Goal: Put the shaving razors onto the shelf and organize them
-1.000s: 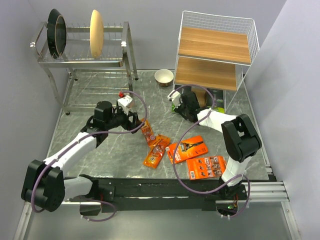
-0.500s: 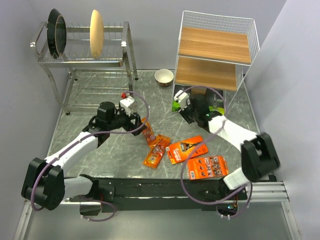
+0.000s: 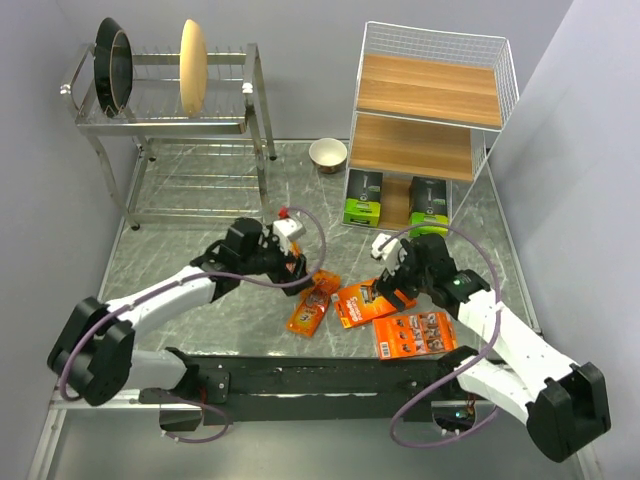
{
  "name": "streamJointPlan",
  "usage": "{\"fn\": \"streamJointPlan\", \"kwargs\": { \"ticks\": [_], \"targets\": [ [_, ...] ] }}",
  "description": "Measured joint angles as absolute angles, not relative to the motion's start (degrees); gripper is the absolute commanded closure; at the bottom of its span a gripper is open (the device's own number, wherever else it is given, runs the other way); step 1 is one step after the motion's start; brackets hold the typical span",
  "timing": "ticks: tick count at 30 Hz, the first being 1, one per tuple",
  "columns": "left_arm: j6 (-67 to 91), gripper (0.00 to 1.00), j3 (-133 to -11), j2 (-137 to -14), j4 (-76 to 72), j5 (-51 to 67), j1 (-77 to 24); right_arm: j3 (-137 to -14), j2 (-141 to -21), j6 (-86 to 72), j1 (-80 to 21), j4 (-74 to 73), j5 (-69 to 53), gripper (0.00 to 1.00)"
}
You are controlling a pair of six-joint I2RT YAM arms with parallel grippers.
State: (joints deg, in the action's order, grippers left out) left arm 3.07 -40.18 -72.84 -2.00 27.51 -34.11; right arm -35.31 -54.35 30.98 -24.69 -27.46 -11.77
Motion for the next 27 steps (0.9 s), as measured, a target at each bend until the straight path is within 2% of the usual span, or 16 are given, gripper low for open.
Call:
{"fn": "streamJointPlan", "kwargs": {
  "ticks": [8, 14, 17, 27],
  "targets": [
    [-1.76, 0.01, -45.08, -80.31, 2.96, 23.46, -34.57, -37.85, -58.48, 30.46, -23.83, -25.52, -17.19, 0.1],
    [-2.46, 0.0, -50.41, -80.9, 5.26, 23.55, -26.83, -51.18, -73.65, 27.64, -23.86, -21.89, -27.73, 0.19],
    [-3.33, 0.01, -50.57, -80.79, 6.76, 23.46, -24.64, -58.33, -82.0, 27.14, -24.29, -22.65, -33.65, 0.2],
    [-3.77, 0.01, -47.72, -77.1, 9.32, 23.46, -22.22, -74.24, -99.94, 33.45, -27.05, -37.32, -44.01, 0.24]
  ]
}}
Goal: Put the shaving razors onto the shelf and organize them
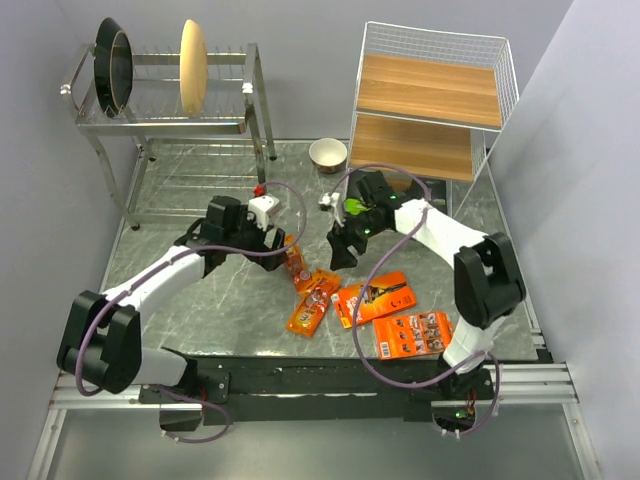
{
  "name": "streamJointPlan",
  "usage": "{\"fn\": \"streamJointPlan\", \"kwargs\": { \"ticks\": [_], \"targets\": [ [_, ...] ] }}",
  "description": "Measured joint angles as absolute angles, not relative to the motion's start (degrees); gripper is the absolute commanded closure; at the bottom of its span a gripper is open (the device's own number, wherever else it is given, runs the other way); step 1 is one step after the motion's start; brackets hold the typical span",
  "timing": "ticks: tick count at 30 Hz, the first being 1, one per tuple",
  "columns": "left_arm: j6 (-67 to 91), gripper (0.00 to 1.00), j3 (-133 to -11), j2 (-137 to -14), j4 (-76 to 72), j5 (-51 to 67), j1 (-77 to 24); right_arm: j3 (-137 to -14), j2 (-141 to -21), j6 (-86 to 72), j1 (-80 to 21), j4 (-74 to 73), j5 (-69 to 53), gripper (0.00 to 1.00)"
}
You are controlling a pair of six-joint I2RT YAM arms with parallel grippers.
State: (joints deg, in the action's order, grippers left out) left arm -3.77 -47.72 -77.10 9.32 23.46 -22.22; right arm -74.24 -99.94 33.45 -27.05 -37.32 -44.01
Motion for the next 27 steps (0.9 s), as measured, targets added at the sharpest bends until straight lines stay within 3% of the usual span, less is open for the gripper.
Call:
{"fn": "streamJointPlan", "kwargs": {
  "ticks": [15, 22, 27],
  "targets": [
    [-5.21, 0.01, -47.24, -76.71, 8.82, 28.75, -19.27, -75.7, -105.43, 41.08, -28.18, -46.52, -41.78, 0.21],
    [-10.39, 0.01, -50.89, -80.29, 9.3, 33.08, -34.72, -69.43, -97.65, 47.4, -16.1, -51.24, -37.52, 0.21],
    [-13.89, 0.01, -66.37, -95.22, 13.06, 39.51, -36.1, -62.98, -87.07, 46.17, -11.35, -51.77, -35.48, 0.2]
  ]
}}
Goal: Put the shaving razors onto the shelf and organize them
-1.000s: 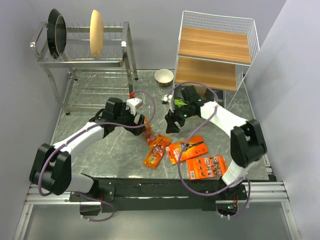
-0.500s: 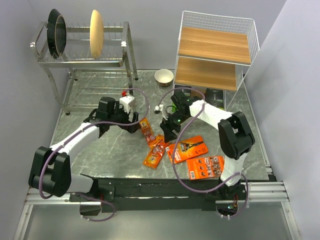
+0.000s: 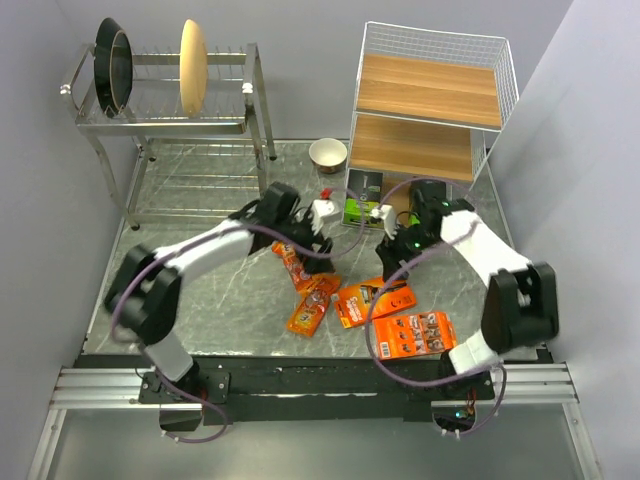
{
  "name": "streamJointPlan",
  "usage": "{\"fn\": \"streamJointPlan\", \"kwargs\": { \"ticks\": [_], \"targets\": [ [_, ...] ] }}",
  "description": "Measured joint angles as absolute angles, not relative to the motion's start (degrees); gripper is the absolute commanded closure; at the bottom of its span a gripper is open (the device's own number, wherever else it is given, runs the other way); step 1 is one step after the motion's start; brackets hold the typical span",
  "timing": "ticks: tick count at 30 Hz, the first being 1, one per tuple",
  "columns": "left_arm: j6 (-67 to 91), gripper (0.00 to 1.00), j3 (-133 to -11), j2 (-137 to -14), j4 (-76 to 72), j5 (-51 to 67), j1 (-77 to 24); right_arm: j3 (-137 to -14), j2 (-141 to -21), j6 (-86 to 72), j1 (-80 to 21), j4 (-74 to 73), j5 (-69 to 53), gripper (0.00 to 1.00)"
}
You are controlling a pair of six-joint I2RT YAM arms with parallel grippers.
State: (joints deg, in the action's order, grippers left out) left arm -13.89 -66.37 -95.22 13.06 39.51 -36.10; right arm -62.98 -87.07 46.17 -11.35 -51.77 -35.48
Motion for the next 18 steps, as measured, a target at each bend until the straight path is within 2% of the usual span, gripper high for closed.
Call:
{"fn": "streamJointPlan", "kwargs": {
  "ticks": [3, 4, 7, 12, 18],
  "targets": [
    [-15.22, 0.06, -70.96, -101.14, 14.17, 41.82, -36.34, -58.74, -78.63, 44.12, -11.33, -51.24, -35.14, 0.2],
    [-15.44, 0.15, -71.24, -101.89, 15.09, 42.68, -36.56, -57.12, -75.46, 43.09, -11.35, -50.52, -35.05, 0.21],
    [-15.42, 0.27, -71.37, -102.91, 17.98, 46.06, -38.02, -52.86, -68.64, 40.58, -11.53, -48.38, -35.22, 0.28],
    [-7.75, 0.2, -66.76, -102.04, 15.86, 50.89, -40.93, -48.66, -68.07, 38.48, -12.62, -45.54, -34.3, 0.28],
    [16.25, 0.19, -47.48, -96.14, 3.49, 47.44, -41.52, -43.99, -65.39, 37.26, -12.78, -42.87, -32.05, 0.27]
  ]
}}
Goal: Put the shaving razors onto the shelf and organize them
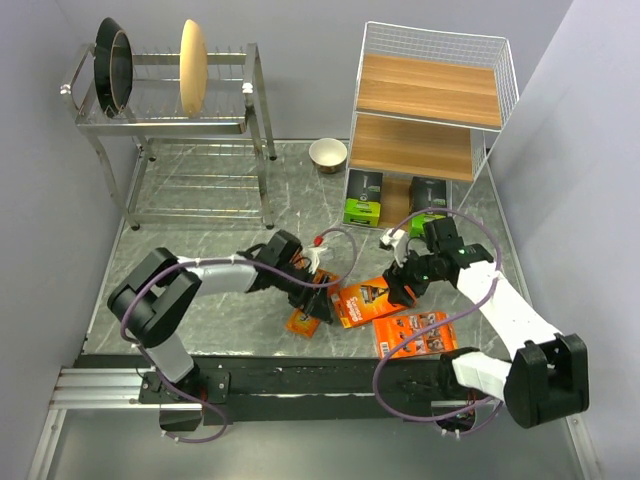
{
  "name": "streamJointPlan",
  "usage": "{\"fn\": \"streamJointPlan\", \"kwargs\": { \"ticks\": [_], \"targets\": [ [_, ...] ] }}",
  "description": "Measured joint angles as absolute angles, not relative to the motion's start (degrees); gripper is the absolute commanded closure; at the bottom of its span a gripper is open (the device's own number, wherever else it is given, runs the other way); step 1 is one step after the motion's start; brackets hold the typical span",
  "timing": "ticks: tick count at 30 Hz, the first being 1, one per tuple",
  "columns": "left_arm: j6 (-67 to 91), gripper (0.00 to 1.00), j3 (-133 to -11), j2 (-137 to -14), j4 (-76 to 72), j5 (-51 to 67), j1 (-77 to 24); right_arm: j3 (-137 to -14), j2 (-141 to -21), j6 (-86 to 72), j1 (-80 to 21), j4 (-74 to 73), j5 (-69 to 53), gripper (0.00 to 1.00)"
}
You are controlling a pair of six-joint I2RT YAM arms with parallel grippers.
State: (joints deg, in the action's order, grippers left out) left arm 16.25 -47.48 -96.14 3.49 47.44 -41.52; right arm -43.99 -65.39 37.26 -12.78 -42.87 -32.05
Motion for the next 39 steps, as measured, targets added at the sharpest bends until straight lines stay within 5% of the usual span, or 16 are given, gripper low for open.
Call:
{"fn": "streamJointPlan", "kwargs": {
  "ticks": [8, 22, 26, 31, 37, 39],
  "targets": [
    [42.74, 0.14, -42.41, -100.01, -17.63, 44.86, -41.47, -42.61, -62.87, 34.2, -12.78, -40.6, -31.81, 0.28],
    [62.3, 0.29, -40.8, -108.49, -34.7, 45.89, -39.2, -42.61, -58.48, 32.38, -12.78, -40.25, -30.22, 0.27],
    [62.39, 0.45, -38.41, -108.47, -38.96, 46.19, -38.81, -42.76, -59.83, 31.33, -12.78, -40.14, -30.2, 0.27],
    [62.61, 0.52, -38.52, -109.97, -39.4, 45.74, -38.98, -43.16, -61.6, 29.82, -12.78, -39.86, -30.24, 0.27],
    [64.31, 0.93, -41.25, -113.86, -39.99, 45.58, -39.66, -43.18, -61.8, 28.71, -12.78, -39.62, -29.54, 0.28],
    [64.2, 0.99, -41.65, -114.72, -39.94, 46.02, -39.83, -43.18, -61.63, 27.68, -12.78, -39.24, -28.42, 0.27]
  ]
}}
